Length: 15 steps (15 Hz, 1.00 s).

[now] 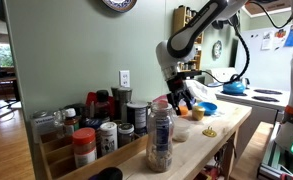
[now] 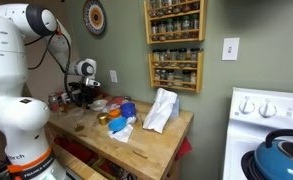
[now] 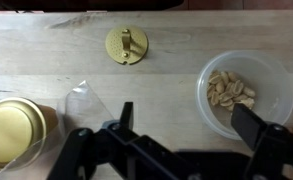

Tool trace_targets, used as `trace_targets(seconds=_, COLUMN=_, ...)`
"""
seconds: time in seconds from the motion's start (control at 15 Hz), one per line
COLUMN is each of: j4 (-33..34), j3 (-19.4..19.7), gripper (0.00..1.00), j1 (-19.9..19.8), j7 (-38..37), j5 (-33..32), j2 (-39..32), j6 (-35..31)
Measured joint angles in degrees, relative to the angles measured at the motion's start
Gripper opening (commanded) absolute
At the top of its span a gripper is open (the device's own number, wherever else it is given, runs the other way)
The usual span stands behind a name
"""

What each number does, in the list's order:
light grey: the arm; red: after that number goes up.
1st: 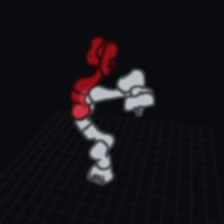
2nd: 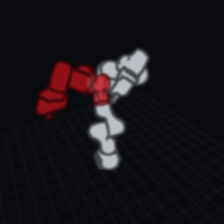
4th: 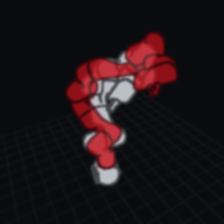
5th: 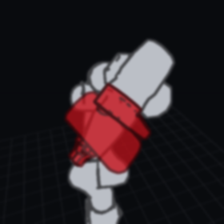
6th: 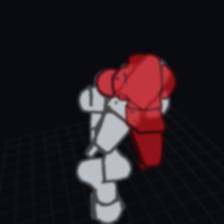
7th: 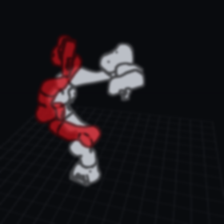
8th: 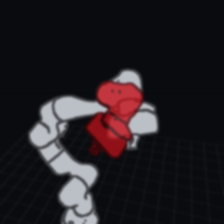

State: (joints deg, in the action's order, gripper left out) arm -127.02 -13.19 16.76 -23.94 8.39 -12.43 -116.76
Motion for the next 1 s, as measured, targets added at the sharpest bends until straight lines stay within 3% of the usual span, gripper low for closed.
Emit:
trace_targets(seconds=0.33, j4=-3.03, j3=-0.31, gripper=0.97, j1=-0.01, j7=5.43, j5=1.85, j2=0.2, j6=-5.11)
trace_targets(seconds=0.4, j4=-3.5, j3=-0.31, gripper=0.8, j1=-0.01, j7=6.34, j5=2.2, j2=0.33, j6=-5.66)
trace_targets(seconds=0.53, j4=-4.14, j3=-0.35, gripper=0.7, j1=-0.01, j7=7.73, j5=2.61, j2=0.47, j6=-6.02)
trace_targets(seconds=0.73, j4=-4.6, j3=-0.54, gripper=0.45, j1=-0.01, j7=9.04, j5=3.02, j2=0.48, j6=-6.39)
trace_targets(seconds=0.8, j4=-4.79, j3=-0.6, gripper=0.59, j1=-0.01, j7=9.3, j5=3.06, j2=0.48, j6=-6.56)
trace_targets(seconds=0.87, j4=-4.95, j3=-0.68, gripper=0.83, j1=-0.01, j7=9.45, j5=3.09, j2=0.48, j6=-6.65)
trace_targets(seconds=1.0, j4=-5.04, j3=-0.83, gripper=0.88, j1=0.0, j7=9.47, j5=3.14, j2=0.48, j6=-6.67)
